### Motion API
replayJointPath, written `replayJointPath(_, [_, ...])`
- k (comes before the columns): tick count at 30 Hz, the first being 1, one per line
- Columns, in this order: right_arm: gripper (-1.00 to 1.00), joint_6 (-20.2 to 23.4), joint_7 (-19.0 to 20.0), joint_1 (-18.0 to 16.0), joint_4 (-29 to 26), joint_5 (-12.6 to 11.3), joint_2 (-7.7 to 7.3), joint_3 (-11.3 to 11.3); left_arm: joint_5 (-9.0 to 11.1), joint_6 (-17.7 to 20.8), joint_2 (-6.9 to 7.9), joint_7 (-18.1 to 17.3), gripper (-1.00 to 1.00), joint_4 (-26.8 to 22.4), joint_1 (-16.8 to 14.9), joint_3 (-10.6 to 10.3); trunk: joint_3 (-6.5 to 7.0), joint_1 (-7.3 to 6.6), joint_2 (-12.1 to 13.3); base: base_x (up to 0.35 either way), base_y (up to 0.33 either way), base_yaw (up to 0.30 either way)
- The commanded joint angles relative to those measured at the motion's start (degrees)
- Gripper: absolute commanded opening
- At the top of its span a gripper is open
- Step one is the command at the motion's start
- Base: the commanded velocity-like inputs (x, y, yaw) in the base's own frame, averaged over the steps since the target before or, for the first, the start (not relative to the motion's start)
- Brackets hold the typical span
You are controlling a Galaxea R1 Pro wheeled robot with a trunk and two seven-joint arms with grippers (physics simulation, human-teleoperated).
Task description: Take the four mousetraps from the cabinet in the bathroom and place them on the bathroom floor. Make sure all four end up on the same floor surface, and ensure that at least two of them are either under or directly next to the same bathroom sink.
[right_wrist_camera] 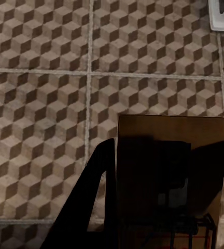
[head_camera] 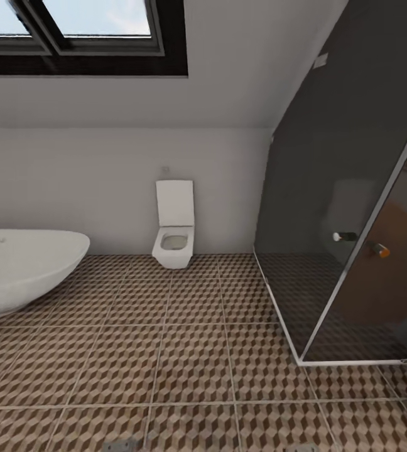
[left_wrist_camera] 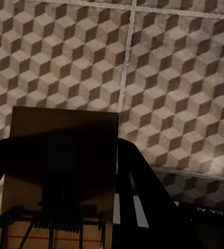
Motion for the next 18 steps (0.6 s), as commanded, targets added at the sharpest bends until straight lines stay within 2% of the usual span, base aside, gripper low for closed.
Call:
replayJointPath(1, [-1.00, -0.19, -0.25, -0.06, 0.10, 0.42, 0.02, -0.06, 0.42, -0.41, 0.03, 0.17, -1.00, -0.28, -0.13, -0.49, -0.07, 0.01, -0.06, 0.000, 0.000, 0.286])
replayJointPath(12, [-1.00, -0.19, -0.25, -0.06, 0.16, 0.40, 0.07, -0.06, 0.42, -0.42, 0.03, 0.17, -1.00, -0.34, -0.11, -0.48, -0.28, 0.01, -0.06, 0.000, 0.000, 0.284])
replayJointPath(18, [-1.00, -0.19, -0.25, -0.06, 0.12, 0.40, -0.03, -0.06, 0.42, -0.39, 0.16, 0.13, -1.00, -0.21, -0.14, -0.47, -0.34, 0.01, -0.06, 0.000, 0.000, 0.092])
